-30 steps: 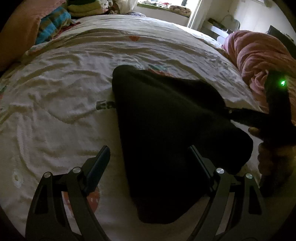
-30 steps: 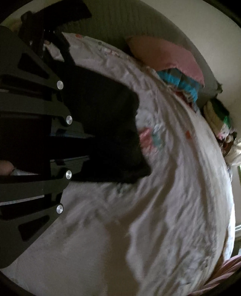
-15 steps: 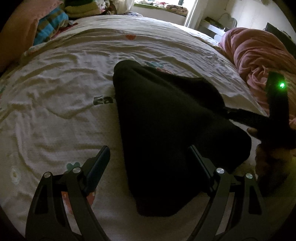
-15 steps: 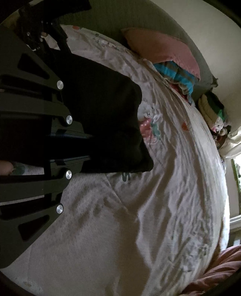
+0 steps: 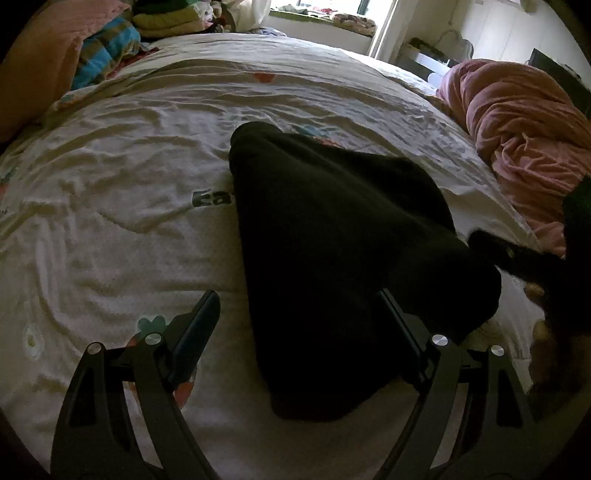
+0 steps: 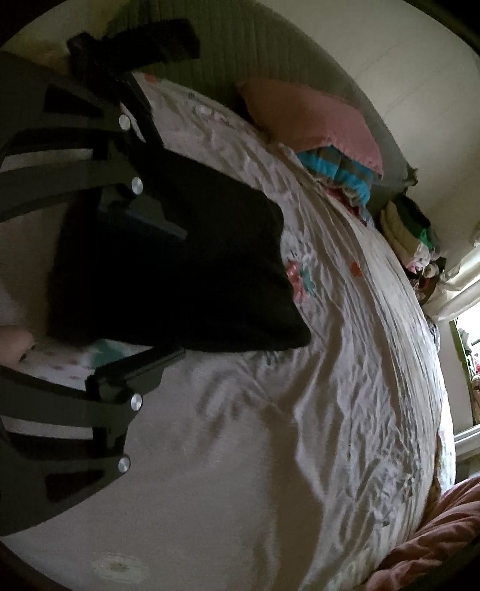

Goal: Fold small clothes
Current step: 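Lift the shirt edge with both tools and fold it over onto itself, then open both tools to release the folded shirt and pull back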

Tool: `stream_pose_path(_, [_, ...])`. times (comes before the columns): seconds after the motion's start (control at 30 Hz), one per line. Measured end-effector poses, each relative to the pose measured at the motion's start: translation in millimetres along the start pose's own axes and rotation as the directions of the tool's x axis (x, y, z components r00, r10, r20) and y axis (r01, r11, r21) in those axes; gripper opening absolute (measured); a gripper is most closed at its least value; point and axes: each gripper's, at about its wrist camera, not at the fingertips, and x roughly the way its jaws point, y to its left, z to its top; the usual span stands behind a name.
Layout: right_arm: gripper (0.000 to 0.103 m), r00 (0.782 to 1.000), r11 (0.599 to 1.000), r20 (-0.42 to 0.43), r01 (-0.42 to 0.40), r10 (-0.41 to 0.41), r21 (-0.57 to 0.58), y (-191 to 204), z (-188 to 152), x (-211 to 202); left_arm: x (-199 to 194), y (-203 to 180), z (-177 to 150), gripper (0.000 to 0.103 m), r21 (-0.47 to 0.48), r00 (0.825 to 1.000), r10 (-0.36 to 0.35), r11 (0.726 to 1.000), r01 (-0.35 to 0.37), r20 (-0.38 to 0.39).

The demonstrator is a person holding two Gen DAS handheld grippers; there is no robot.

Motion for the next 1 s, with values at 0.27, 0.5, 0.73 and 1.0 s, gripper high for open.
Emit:
stream_pose_path(0.27, [0.059, 0.994, 0.993, -0.041, -0.098, 0.1, 0.065, -2.1, -23.6, -12.2, -10.6, 0.4, -5.8, 0.078, -0.011, 1.0, -0.01, 1.0, 0.01, 0.011])
stream_pose_path(0.5, [0.059, 0.993, 0.993, -0.082, -0.073, 0.08, 0.088, -3.5, -20.8, 5.5, -10.5, 5.8, -11.3, 0.078, -0.056, 0.999, -0.046, 0.997, 0.045, -0.006])
stream_pose_path(0.73, [0.02, 0.999, 0.999, -0.005, -0.047, 0.047, 0.014, 9.4, -20.5, -17.1, -17.1, -6.8, -12.1, 0.075, -0.02, 0.997, -0.076, 0.997, 0.076, -0.009])
stream_pose_path(1.0, [0.041, 0.997, 0.997, -0.037, 0.069, -0.071, -0.037, 7.7, -35.9, -10.9, -10.2, -11.8, -19.7, 0.075, -0.006, 0.997, -0.062, 0.998, 0.062, -0.038])
